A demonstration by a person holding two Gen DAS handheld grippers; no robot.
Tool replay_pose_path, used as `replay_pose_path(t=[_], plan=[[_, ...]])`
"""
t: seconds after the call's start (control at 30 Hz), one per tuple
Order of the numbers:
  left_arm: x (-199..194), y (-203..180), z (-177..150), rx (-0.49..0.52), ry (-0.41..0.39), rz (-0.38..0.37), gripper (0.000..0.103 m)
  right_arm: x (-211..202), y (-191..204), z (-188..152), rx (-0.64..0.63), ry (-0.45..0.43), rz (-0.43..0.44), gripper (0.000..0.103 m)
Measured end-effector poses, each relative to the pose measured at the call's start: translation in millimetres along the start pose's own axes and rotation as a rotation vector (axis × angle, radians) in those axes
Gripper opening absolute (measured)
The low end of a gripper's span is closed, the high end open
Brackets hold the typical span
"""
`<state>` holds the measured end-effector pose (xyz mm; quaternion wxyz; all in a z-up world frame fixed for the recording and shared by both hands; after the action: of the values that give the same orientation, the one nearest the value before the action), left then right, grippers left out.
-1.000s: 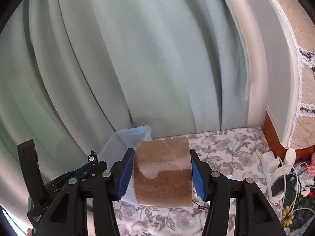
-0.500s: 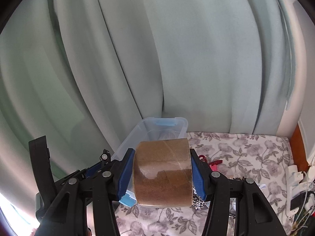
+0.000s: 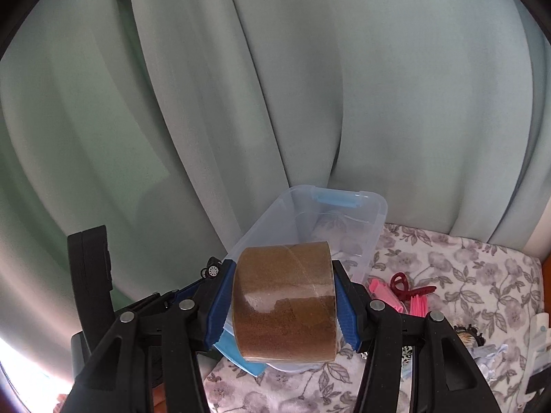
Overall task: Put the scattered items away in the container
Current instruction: 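Carry the tape roll and toy car in both grippers over the clear box, then open the right gripper to drop the tape while the left drops the car into the box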
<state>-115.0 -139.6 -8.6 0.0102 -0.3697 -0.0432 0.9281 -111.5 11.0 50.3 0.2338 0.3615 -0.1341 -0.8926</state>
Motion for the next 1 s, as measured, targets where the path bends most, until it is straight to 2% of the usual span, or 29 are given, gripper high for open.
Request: replay_pose_path(t=[0.1, 0.23, 0.33, 0.43, 0.5, 0.67, 0.77, 0.83, 0.87, 1.0], plan=[[7.5, 3.8, -4.0, -0.004, 0.018, 0.016, 0.034, 16.5, -0.3, 0.6, 0.005, 0.03, 0.0, 0.057], [18.6, 13.1, -9.4, -0.018, 0.041, 0.029, 0.034, 39.8, 1.1, 0.7, 0.033, 0.083, 0.046, 0.057], [22.3, 14.6, -17.1, -0.02, 0.054, 0.037, 0.034, 52.7, -0.6, 1.1, 0.035, 0.096, 0.03, 0.057], [25.2, 12.6, -26.0, -0.025, 0.072, 0.045, 0.034, 61.6, -4.7, 1.1, 0.051, 0.117, 0.026, 0.057], [21.3, -10.5, -27.7, -0.027, 0.081, 0.047, 0.034, 68.7, -6.4, 0.3, 0.048, 0.127, 0.017, 0.057], [16.6, -10.2, -33.8, -0.033, 0.091, 0.048, 0.036, 70.8, -7.7, -0.3, 0.043, 0.138, 0.018, 0.058], [23.1, -14.9, -30.7, -0.03, 0.092, 0.048, 0.047, 65.8, -6.6, 3.4, 0.032, 0.113, 0.034, 0.058], [20.3, -16.4, -30.6, -0.029, 0.087, 0.045, 0.051, 62.6, -5.2, 5.7, 0.019, 0.098, 0.031, 0.065], [16.0, -15.9, -31.9, -0.03, 0.086, 0.046, 0.056, 61.5, -5.3, 6.6, 0.017, 0.093, 0.029, 0.066], [12.3, -16.6, -32.6, -0.031, 0.081, 0.047, 0.064, 57.5, -9.9, 8.8, 0.035, 0.085, 0.025, 0.069]])
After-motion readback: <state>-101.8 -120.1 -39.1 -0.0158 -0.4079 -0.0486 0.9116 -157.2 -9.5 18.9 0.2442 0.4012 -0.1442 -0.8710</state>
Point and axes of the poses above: each gripper's, at about its wrist camera, not at the fingertips, and x roughly the way its jaws point, y to its left, z to its top, the point moved 4 cm from there along x, roughly the way its jaws point, and after that the axes turned 11 degrees about x, right-handed, at the moved point
